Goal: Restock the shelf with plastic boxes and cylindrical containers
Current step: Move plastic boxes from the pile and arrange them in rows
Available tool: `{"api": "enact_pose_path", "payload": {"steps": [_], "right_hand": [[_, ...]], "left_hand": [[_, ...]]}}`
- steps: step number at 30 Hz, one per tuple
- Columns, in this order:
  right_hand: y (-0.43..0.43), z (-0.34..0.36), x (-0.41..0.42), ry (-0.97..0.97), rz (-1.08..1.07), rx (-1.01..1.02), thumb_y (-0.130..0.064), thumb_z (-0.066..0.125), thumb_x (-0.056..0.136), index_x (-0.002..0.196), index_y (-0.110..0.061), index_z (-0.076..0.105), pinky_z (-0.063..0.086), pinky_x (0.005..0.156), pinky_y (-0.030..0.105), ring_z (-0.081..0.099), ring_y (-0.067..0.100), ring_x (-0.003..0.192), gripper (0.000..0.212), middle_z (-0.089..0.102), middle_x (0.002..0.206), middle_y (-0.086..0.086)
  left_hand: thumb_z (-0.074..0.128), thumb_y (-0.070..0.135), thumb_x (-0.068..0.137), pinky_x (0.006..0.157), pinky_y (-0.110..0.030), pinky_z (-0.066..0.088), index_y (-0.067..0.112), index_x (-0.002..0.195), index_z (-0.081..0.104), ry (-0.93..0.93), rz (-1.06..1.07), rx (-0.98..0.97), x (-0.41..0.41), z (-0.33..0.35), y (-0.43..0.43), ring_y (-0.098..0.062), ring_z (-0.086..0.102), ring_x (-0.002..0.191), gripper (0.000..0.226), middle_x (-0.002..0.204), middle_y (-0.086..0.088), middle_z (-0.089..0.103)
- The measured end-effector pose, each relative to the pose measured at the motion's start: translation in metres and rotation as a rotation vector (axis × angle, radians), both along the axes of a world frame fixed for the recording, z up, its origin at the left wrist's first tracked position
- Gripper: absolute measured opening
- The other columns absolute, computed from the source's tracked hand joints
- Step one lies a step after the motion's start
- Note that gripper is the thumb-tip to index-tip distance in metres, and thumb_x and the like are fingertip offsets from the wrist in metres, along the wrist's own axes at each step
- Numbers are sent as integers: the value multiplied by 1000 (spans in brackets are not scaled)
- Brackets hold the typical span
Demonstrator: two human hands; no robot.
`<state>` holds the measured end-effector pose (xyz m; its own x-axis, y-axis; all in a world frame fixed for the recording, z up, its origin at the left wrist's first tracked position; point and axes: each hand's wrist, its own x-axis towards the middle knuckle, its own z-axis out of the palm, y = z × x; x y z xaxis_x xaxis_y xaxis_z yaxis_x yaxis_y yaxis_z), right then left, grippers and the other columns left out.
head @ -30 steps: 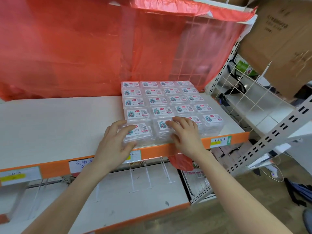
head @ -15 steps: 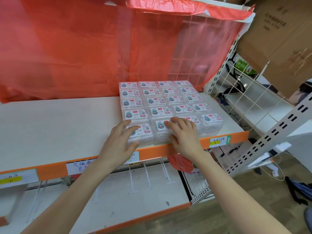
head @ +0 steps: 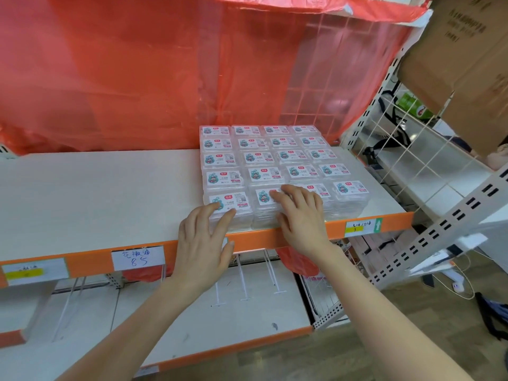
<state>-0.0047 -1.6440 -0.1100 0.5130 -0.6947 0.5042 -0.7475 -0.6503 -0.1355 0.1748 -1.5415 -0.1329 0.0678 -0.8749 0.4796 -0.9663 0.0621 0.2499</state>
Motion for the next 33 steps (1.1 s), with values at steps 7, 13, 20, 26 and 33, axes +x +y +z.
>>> {"api": "enact_pose_path", "payload": {"steps": [7,13,20,26,33], "right_hand": [[-3,-2,-1,44,0,28,-8,70,69,117,-9,61,39,91,53,55,39,107,48,58,121,17],[-1,-3,-2,55,-2,58,-12,66,73,119,-10,60,37,91,52,52,39,110,46,57,122,16],[-5,0,-3,88,-3,74,-13,65,75,122,-12,58,35,92,50,51,38,111,48,55,124,15],[-8,-1,-2,141,-5,119,-22,56,83,132,-18,49,22,99,44,39,32,122,50,45,135,10],[-13,17,9,59,-30,225,-37,50,89,124,-21,53,24,96,40,38,28,118,39,49,128,4]], "left_hand": [[80,9,62,89,-54,43,3,122,57,-28,-1,38,0,5,1,-46,51,113,65,124,-24,54],[81,12,61,91,-54,43,3,128,52,-60,5,64,-3,7,2,-46,48,117,73,129,-24,51],[78,3,62,91,-56,41,2,128,52,-2,-8,90,-1,6,2,-47,45,119,72,130,-25,50],[72,5,71,98,-55,36,4,133,47,37,-23,131,2,9,2,-44,35,128,67,136,-23,43],[68,12,80,99,-51,37,4,134,44,107,39,102,9,26,5,-42,39,125,60,140,-23,37]]}}
